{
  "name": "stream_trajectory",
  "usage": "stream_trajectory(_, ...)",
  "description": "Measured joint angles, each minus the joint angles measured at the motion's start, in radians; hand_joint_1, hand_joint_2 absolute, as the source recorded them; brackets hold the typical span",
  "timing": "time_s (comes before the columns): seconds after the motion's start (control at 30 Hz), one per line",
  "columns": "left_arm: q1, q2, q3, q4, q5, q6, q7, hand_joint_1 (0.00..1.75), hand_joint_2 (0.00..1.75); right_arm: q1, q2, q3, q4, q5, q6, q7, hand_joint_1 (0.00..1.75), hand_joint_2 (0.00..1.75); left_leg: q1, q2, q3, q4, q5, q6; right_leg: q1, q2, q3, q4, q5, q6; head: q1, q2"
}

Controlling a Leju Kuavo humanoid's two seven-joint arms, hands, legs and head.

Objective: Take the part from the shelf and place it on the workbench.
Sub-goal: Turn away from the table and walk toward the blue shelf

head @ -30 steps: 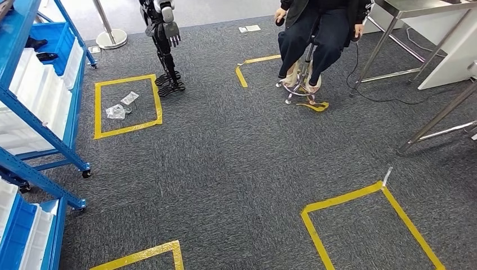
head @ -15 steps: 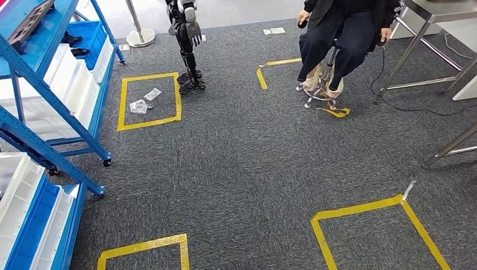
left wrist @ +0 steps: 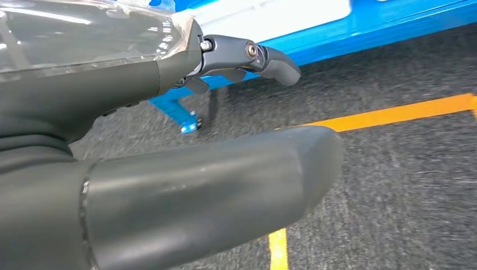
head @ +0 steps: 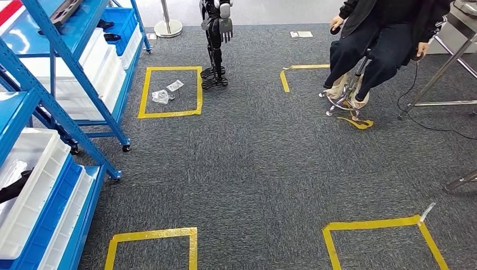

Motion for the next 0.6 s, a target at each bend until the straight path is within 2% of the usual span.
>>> stream_trajectory(0.03, 0.0, 0.0, 0.001, 0.001, 0.0, 0.0, 0.0, 0.0, 0.0, 0.001, -0.001, 0.0, 0.0, 0.0, 0.0, 0.0, 0.0, 0.0, 0.0, -0.01, 0.0, 0.0, 0.001, -0.001, -0.003, 0.001, 0.003, -0.007, 0.01, 0.008, 0.0, 0.0)
stream_trajectory(0.07, 0.001, 0.0, 0.002, 0.002, 0.0, 0.0, 0.0, 0.0, 0.0, 0.001, -0.001, 0.0, 0.0, 0.0, 0.0, 0.0, 0.0, 0.0, 0.001, -0.019, 0.001, 0.001, 0.002, -0.002, -0.006, 0.003, 0.023, -0.048, 0.032, 0.017, 0.0, 0.0)
stream_trajectory(0.13, 0.0, 0.0, 0.002, 0.003, 0.0, 0.0, 0.0, 0.0, 0.0, 0.001, -0.002, 0.0, 0.0, 0.0, 0.0, 0.0, 0.0, 0.0, 0.002, -0.038, 0.001, 0.003, 0.004, -0.01, -0.014, 0.025, 0.091, -0.192, 0.088, 0.034, 0.001, 0.0)
stream_trajectory(0.17, 0.0, 0.0, 0.002, 0.003, 0.0, 0.001, 0.0, 0.0, 0.0, 0.0, -0.002, 0.0, 0.0, 0.0, 0.0, 0.0, 0.0, 0.0, 0.001, -0.046, -0.001, 0.005, 0.004, -0.015, -0.016, 0.036, 0.114, -0.245, 0.107, 0.035, 0.0, 0.0)
stream_trajectory(0.2, 0.0, 0.0, 0.003, 0.003, 0.0, 0.002, 0.0, 0.0, 0.0, 0.0, -0.002, 0.0, 0.001, 0.0, 0.0, 0.0, 0.0, 0.0, -0.001, -0.053, -0.002, 0.006, 0.006, -0.022, -0.016, 0.045, 0.128, -0.278, 0.117, 0.032, 0.0, 0.0)
stream_trajectory(0.23, 0.0, 0.0, 0.003, 0.003, 0.0, 0.004, 0.0, 0.0, 0.0, -0.001, -0.002, 0.0, 0.001, 0.0, 0.0, 0.0, 0.0, 0.0, -0.001, -0.059, -0.004, 0.005, 0.007, -0.028, -0.012, 0.045, 0.128, -0.284, 0.118, 0.025, -0.001, 0.0)
stream_trajectory(0.3, 0.002, 0.0, 0.004, 0.004, 0.0, 0.006, 0.0, 0.0, 0.0, -0.002, -0.002, 0.0, 0.001, 0.0, 0.0, 0.001, 0.0, 0.0, 0.003, -0.064, -0.008, 0.006, 0.009, -0.038, -0.012, 0.031, 0.131, -0.286, 0.125, 0.009, -0.002, 0.0)
stream_trajectory(0.33, 0.002, -0.001, 0.005, 0.004, 0.0, 0.006, 0.0, 0.0, 0.0, -0.002, -0.002, 0.0, 0.001, 0.0, 0.0, 0.001, 0.0, 0.0, 0.005, -0.054, -0.015, 0.019, -0.002, -0.042, -0.013, 0.024, 0.132, -0.287, 0.128, 0.0, -0.002, 0.0)
stream_trajectory(0.4, 0.002, -0.002, 0.006, 0.004, 0.0, 0.007, 0.0, 0.0, 0.0, -0.002, -0.003, 0.0, 0.001, 0.002, 0.0, 0.002, 0.0, 0.0, 0.006, -0.017, -0.052, 0.098, -0.056, -0.047, -0.014, 0.009, 0.13, -0.289, 0.134, -0.016, -0.007, 0.0)
stream_trajectory(0.43, 0.001, -0.002, 0.006, 0.004, 0.0, 0.007, 0.0, 0.0, 0.0, -0.001, -0.003, 0.0, 0.001, 0.002, 0.0, 0.002, 0.0, 0.0, 0.006, 0.0, -0.083, 0.166, -0.094, -0.049, -0.01, 0.001, 0.128, -0.289, 0.134, -0.02, -0.01, 0.0)
stream_trajectory(0.47, 0.0, -0.003, 0.006, 0.004, 0.0, 0.008, 0.0, 0.0, 0.0, 0.0, -0.003, 0.0, 0.001, 0.003, 0.0, 0.002, 0.0, 0.0, 0.006, 0.009, -0.114, 0.235, -0.126, -0.05, -0.007, -0.009, 0.127, -0.289, 0.133, -0.023, -0.011, 0.0)
stream_trajectory(0.5, 0.001, -0.003, 0.006, 0.004, 0.0, 0.008, 0.0, 0.0, 0.0, 0.001, -0.003, 0.0, 0.001, 0.004, 0.0, 0.003, 0.0, 0.0, 0.006, 0.012, -0.135, 0.284, -0.142, -0.051, -0.004, -0.018, 0.126, -0.289, 0.133, -0.023, -0.011, 0.0)
stream_trajectory(0.53, 0.001, -0.003, 0.006, 0.004, 0.0, 0.009, 0.0, 0.0, 0.0, 0.001, -0.004, 0.0, 0.001, 0.004, 0.0, 0.005, 0.0, 0.0, 0.006, 0.015, -0.142, 0.305, -0.143, -0.05, -0.001, -0.028, 0.126, -0.289, 0.133, -0.024, -0.011, 0.0)
stream_trajectory(0.57, 0.001, -0.003, 0.007, 0.004, 0.0, 0.009, 0.0, 0.0, 0.0, 0.001, -0.004, 0.0, 0.001, 0.004, 0.0, 0.006, 0.0, 0.0, 0.006, 0.018, -0.127, 0.281, -0.123, -0.048, 0.0, -0.035, 0.126, -0.289, 0.132, -0.024, -0.011, 0.0)
stream_trajectory(0.6, 0.002, -0.004, 0.007, 0.004, 0.0, 0.01, 0.0, 0.0, 0.0, -0.001, -0.004, 0.0, 0.001, 0.004, 0.0, 0.008, 0.0, 0.0, 0.006, 0.024, -0.093, 0.221, -0.091, -0.045, 0.001, -0.043, 0.128, -0.288, 0.131, -0.025, -0.011, 0.0)
